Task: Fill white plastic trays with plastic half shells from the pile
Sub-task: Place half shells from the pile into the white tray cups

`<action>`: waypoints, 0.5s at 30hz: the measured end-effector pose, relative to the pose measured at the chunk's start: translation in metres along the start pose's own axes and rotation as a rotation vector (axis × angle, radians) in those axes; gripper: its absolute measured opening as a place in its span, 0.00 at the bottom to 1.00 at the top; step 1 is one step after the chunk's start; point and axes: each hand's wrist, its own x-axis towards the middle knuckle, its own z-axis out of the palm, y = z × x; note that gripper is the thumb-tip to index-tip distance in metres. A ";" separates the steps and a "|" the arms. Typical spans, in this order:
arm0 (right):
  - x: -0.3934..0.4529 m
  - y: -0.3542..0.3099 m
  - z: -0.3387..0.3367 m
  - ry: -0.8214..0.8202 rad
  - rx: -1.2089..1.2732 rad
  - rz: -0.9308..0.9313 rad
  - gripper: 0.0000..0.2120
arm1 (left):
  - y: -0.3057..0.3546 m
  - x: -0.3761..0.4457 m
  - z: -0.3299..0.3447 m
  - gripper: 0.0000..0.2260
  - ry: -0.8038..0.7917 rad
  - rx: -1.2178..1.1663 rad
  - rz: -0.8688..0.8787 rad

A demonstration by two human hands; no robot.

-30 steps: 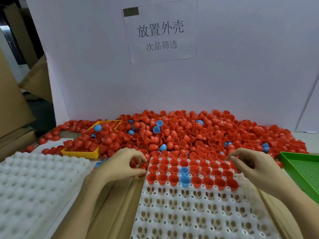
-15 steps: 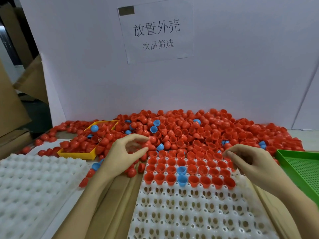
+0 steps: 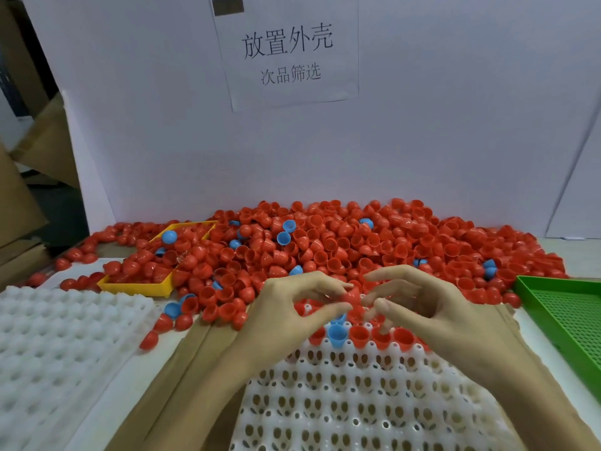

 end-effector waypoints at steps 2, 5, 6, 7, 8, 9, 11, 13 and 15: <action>0.000 0.001 -0.005 0.027 -0.006 0.008 0.15 | -0.014 0.004 -0.025 0.07 0.186 0.188 -0.045; 0.001 0.004 -0.010 0.095 -0.028 0.015 0.12 | -0.047 0.003 -0.080 0.10 0.472 0.728 -0.222; 0.001 0.005 -0.011 0.106 -0.037 0.023 0.12 | -0.057 -0.001 -0.093 0.14 0.486 0.829 -0.338; 0.001 0.006 -0.010 0.108 -0.043 0.032 0.11 | -0.067 -0.005 -0.101 0.18 0.460 0.886 -0.440; 0.002 0.007 -0.010 0.105 -0.047 0.041 0.10 | -0.074 -0.008 -0.105 0.21 0.416 0.925 -0.489; 0.002 0.007 -0.010 0.099 -0.049 0.049 0.10 | -0.078 -0.009 -0.105 0.22 0.372 0.947 -0.485; 0.002 0.009 -0.009 0.092 -0.061 0.061 0.10 | -0.078 -0.008 -0.100 0.18 0.271 0.883 -0.385; 0.002 0.010 -0.010 0.102 -0.076 0.069 0.10 | -0.075 -0.007 -0.095 0.11 0.047 0.752 -0.334; 0.003 0.012 -0.011 0.119 -0.083 0.077 0.10 | -0.074 -0.009 -0.086 0.07 -0.263 0.728 -0.351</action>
